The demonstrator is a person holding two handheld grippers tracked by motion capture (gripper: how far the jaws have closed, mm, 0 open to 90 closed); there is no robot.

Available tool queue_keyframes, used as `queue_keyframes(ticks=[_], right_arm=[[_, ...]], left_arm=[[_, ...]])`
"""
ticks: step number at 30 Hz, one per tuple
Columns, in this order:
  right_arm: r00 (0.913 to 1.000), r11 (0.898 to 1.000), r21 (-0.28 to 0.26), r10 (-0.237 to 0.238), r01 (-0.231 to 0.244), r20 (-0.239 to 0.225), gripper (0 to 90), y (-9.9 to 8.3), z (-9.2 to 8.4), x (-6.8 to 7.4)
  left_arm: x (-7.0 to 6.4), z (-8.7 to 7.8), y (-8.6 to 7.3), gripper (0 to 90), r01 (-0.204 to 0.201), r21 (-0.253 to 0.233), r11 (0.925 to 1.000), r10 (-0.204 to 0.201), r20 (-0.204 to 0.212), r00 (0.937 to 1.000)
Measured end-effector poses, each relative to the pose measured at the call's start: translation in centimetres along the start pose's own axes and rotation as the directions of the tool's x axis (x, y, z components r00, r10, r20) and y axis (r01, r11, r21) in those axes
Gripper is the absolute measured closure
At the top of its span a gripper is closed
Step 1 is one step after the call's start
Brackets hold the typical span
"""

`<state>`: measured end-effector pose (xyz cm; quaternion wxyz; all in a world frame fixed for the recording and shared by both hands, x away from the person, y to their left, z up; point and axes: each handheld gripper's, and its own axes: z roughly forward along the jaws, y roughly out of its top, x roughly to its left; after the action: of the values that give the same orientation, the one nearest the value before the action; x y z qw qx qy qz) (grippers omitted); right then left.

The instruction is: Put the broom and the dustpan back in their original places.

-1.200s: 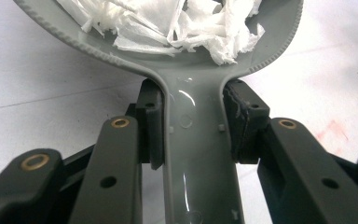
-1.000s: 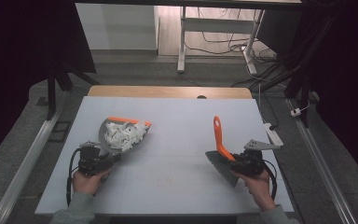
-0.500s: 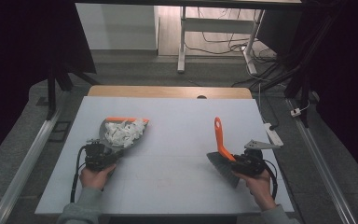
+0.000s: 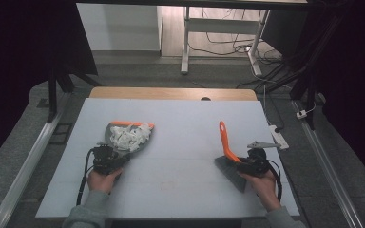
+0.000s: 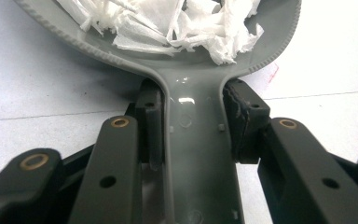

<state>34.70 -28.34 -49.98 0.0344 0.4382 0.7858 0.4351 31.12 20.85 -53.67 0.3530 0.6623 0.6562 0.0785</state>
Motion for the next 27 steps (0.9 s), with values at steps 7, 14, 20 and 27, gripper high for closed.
queue_keyframes(ticks=[7,14,20,27], right_arm=[[0.9994,1.000,0.022,-0.005,0.004,0.033,69.2,0.2,0.1,-0.8],[0.9982,0.999,0.042,-0.022,0.019,0.056,66.2,0.3,0.2,-1.4],[0.9945,0.998,0.063,-0.031,0.024,0.101,57.7,0.4,0.4,-2.0],[0.9861,0.996,0.093,-0.014,-0.002,0.166,48.4,0.4,0.8,-2.6]], left_arm=[[0.1,-0.2,0.1,59.7,0.002,-0.003,1.0000,-0.002,0.018,0.9998],[0.1,-0.4,0.0,47.8,-0.010,-0.018,0.9998,0.010,0.019,0.9998],[-0.1,-1.0,0.0,37.0,-0.035,-0.037,0.9987,0.035,0.009,0.9993],[-0.3,-1.9,0.0,31.1,-0.085,-0.051,0.9951,0.085,0.002,0.9964]])
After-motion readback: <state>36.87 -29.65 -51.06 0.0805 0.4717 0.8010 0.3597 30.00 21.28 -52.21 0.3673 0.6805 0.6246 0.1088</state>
